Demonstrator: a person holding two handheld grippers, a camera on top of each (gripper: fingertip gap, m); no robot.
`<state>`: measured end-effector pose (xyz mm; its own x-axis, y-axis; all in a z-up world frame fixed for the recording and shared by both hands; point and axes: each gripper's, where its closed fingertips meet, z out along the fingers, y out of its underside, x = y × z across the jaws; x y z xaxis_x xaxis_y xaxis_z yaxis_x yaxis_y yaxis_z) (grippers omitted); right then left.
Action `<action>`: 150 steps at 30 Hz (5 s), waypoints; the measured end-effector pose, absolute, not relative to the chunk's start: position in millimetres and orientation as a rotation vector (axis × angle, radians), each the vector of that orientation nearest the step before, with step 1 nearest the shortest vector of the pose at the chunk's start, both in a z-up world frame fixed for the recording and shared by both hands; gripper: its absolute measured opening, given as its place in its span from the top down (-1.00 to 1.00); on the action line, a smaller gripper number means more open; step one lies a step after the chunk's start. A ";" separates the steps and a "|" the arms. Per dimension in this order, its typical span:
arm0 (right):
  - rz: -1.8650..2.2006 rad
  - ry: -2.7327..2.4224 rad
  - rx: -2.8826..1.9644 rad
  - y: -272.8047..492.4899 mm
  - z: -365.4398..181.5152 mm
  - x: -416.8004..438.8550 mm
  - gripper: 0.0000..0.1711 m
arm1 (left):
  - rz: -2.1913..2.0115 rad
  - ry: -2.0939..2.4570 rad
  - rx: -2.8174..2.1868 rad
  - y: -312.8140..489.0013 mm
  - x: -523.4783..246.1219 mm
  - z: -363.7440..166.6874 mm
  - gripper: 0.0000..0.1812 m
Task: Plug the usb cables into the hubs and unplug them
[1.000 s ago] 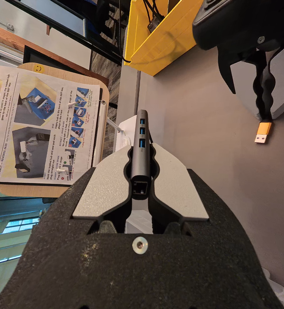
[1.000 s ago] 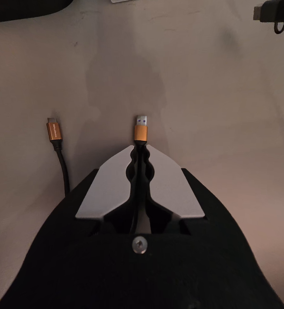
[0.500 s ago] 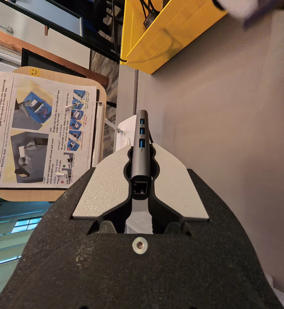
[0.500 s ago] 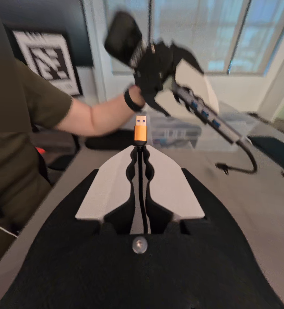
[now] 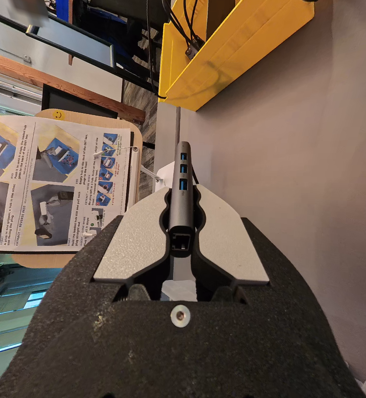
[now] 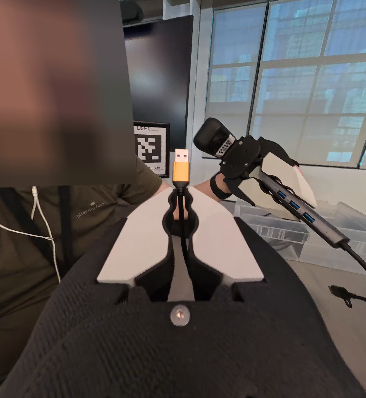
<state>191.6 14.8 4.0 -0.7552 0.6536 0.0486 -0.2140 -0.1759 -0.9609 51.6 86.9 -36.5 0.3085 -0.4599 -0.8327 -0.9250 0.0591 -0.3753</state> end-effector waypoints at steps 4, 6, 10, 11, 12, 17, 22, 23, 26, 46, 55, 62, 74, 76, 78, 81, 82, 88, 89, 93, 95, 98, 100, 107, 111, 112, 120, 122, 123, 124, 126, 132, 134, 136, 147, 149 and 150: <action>1.601 -1.581 -0.835 44.1 -35.2 151.8 0.91 | 0.604 1.292 -1.577 88.8 44.1 -34.9 0.81; 1.374 -1.549 -0.985 68.9 -54.9 135.1 0.91 | 0.609 1.274 -1.586 89.8 38.5 -33.2 0.81; 0.872 -1.275 -1.124 133.3 -55.1 133.9 0.91 | 0.622 1.238 -1.603 91.3 29.2 -28.9 0.81; 0.730 -1.195 -1.074 143.2 -44.6 141.5 0.91 | 0.626 1.231 -1.606 91.6 27.7 -28.0 0.81; 0.579 -1.140 -1.008 148.2 -33.5 149.2 0.91 | 0.630 1.226 -1.607 91.9 26.5 -27.1 0.81; 0.202 -1.124 -0.697 113.1 -17.8 143.9 0.91 | 0.631 1.210 -1.612 93.5 25.5 -26.3 0.81; 0.058 -1.416 -0.545 81.2 -67.2 106.4 0.90 | 0.646 1.206 -1.631 95.1 22.0 -28.8 0.81; 0.056 -1.493 -0.539 76.4 -81.5 100.4 0.91 | 0.647 1.201 -1.633 95.2 21.0 -28.4 0.81; 0.015 -1.636 -0.496 66.0 -110.2 90.7 0.90 | 0.643 1.193 -1.641 95.2 19.1 -28.2 0.81; 0.527 -2.191 -0.918 30.5 -199.7 97.9 0.85 | 0.630 1.214 -1.678 99.0 20.1 -40.2 0.81; 1.167 -1.994 -1.473 38.6 -184.0 91.0 0.77 | 0.624 1.210 -1.687 101.0 19.3 -41.5 0.81; 0.989 -2.071 -1.528 40.7 -202.3 88.2 0.77 | 0.618 1.212 -1.690 101.6 19.5 -42.5 0.81; 0.917 -2.077 -1.530 41.1 -205.0 84.0 0.81 | 0.625 1.226 -1.697 102.3 22.1 -45.8 0.81; 0.928 -2.076 -1.548 41.1 -204.8 84.1 0.80 | 0.627 1.229 -1.697 102.4 22.5 -46.1 0.81; 0.947 -2.080 -1.562 39.8 -204.3 84.5 0.76 | 0.628 1.231 -1.697 102.7 23.0 -46.5 0.81; 0.972 -2.084 -1.573 37.6 -203.5 85.4 0.69 | 0.629 1.235 -1.700 103.3 23.2 -47.9 0.81; 0.963 -2.081 -1.570 38.3 -203.9 85.2 0.71 | 0.633 1.235 -1.701 103.6 22.7 -48.1 0.81; 0.955 -2.054 -1.627 43.2 -205.0 84.2 0.88 | 0.641 1.221 -1.704 103.7 18.8 -45.7 0.81; 0.969 -2.060 -1.630 42.9 -204.9 84.9 0.88 | 0.646 1.217 -1.703 103.6 18.0 -44.7 0.81; 1.055 -2.035 -1.528 41.8 -190.2 89.9 0.90 | 0.694 1.215 -1.692 102.7 13.3 -40.4 0.81; 1.172 -1.955 -1.443 41.5 -165.5 92.4 0.90 | 0.697 1.211 -1.682 101.4 13.2 -37.1 0.81; 1.386 -1.855 -1.130 28.8 -113.7 105.7 0.90 | 0.699 1.205 -1.658 99.5 15.4 -31.3 0.81; 1.512 -1.755 -0.992 24.4 -83.0 116.7 0.90 | 0.706 1.207 -1.639 98.1 17.6 -28.1 0.81; 1.852 -1.584 -0.766 20.7 -32.9 150.0 0.90 | 0.729 1.218 -1.607 94.9 24.2 -23.0 0.82; 1.827 -1.587 -0.751 22.2 -27.6 153.7 0.90 | 0.727 1.230 -1.597 94.1 27.9 -23.3 0.81; 1.807 -1.591 -0.751 23.4 -24.9 153.8 0.90 | 0.735 1.231 -1.593 93.9 27.8 -22.8 0.81; 1.567 -1.802 -0.674 33.8 38.5 151.1 0.90 | 0.680 1.187 -1.556 89.8 35.2 -10.3 0.82; 1.621 -1.845 -0.526 26.9 63.8 162.3 0.90 | 0.639 1.167 -1.553 88.7 38.3 -6.8 0.81; 1.651 -1.857 -0.444 23.4 74.6 169.6 0.90 | 0.619 1.157 -1.556 88.1 39.6 -5.6 0.81; 1.674 -1.855 -0.362 21.2 83.4 176.5 0.90 | 0.606 1.144 -1.553 87.6 40.4 -3.5 0.81; 1.724 -1.854 -0.255 20.9 91.7 189.5 0.89 | 0.585 1.123 -1.550 86.4 41.9 0.4 0.81; 1.777 -1.857 -0.241 44.3 78.5 202.6 0.90 | 0.587 1.089 -1.551 86.1 44.0 6.1 0.82; 1.788 -1.848 -0.244 50.2 77.1 203.0 0.90 | 0.591 1.093 -1.547 86.0 46.4 5.5 0.81; 1.774 -1.867 -0.271 53.0 72.7 200.1 0.90 | 0.593 1.095 -1.546 85.7 48.9 4.8 0.82; 1.114 -1.945 -1.061 111.0 15.4 141.1 0.90 | 0.913 1.096 -1.525 97.4 38.8 -3.5 0.81; 1.041 -1.948 -1.159 110.8 9.7 134.4 0.90 | 0.933 1.085 -1.537 99.6 36.2 -5.2 0.81; 0.982 -1.950 -1.206 111.7 5.8 130.6 0.90 | 0.944 1.081 -1.544 100.6 34.8 -6.4 0.82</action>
